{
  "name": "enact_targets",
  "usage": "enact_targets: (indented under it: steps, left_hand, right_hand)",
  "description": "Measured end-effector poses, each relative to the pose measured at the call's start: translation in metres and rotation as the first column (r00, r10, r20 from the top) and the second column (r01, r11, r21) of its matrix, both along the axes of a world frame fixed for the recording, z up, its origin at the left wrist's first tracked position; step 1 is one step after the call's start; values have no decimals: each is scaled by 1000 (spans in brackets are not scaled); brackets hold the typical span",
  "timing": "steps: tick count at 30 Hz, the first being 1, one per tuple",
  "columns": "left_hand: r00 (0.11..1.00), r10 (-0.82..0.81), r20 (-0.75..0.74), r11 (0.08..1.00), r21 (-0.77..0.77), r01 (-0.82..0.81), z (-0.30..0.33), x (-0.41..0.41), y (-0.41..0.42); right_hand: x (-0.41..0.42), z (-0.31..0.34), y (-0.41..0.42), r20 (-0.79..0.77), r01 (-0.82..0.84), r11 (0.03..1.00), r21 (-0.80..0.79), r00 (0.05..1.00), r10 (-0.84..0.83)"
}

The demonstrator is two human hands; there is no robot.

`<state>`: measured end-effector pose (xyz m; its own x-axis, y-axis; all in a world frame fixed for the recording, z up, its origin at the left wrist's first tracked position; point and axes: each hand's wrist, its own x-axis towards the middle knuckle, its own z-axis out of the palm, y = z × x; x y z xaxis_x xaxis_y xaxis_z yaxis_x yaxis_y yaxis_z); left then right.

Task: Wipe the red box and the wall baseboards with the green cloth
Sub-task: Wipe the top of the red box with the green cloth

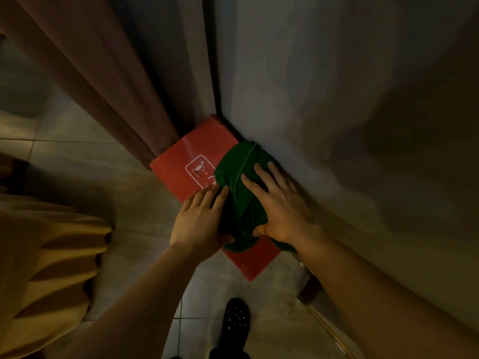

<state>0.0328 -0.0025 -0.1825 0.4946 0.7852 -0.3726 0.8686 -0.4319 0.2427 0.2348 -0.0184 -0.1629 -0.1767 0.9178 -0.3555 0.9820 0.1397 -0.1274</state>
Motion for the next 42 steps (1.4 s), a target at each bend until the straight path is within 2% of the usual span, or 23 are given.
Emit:
enact_targets:
  steps: [5,8,14,18,30,36,42]
  left_hand:
    - [1000,26,-7,993,117,-25,5,12,-5]
    - [999,48,-12,990,132,-46,10,16,-8]
    - [999,51,2,989,137,-51,21,8,-16]
    - [997,66,33,982,176,-71,47,-2,-16]
    - [995,-11,97,946,323,-21,195,-35,-35]
    - [978,-127,165,920,388,54,289,-74,-72]
    - [966,-195,169,888,449,100,369,-107,-115]
  right_hand:
    - [-9,4,-2,-13,84,996,39,996,-83]
    - [-15,2,-9,-79,139,988,63,988,-133]
    - [-22,9,-25,-55,175,980,99,984,-171]
    - [-18,36,-37,-58,206,972,111,978,-200]
    - [-47,189,-81,-32,253,927,278,967,-254]
    - [-88,286,-138,-45,311,877,365,947,-317]
    - [-130,360,-195,-85,385,824,415,919,-386]
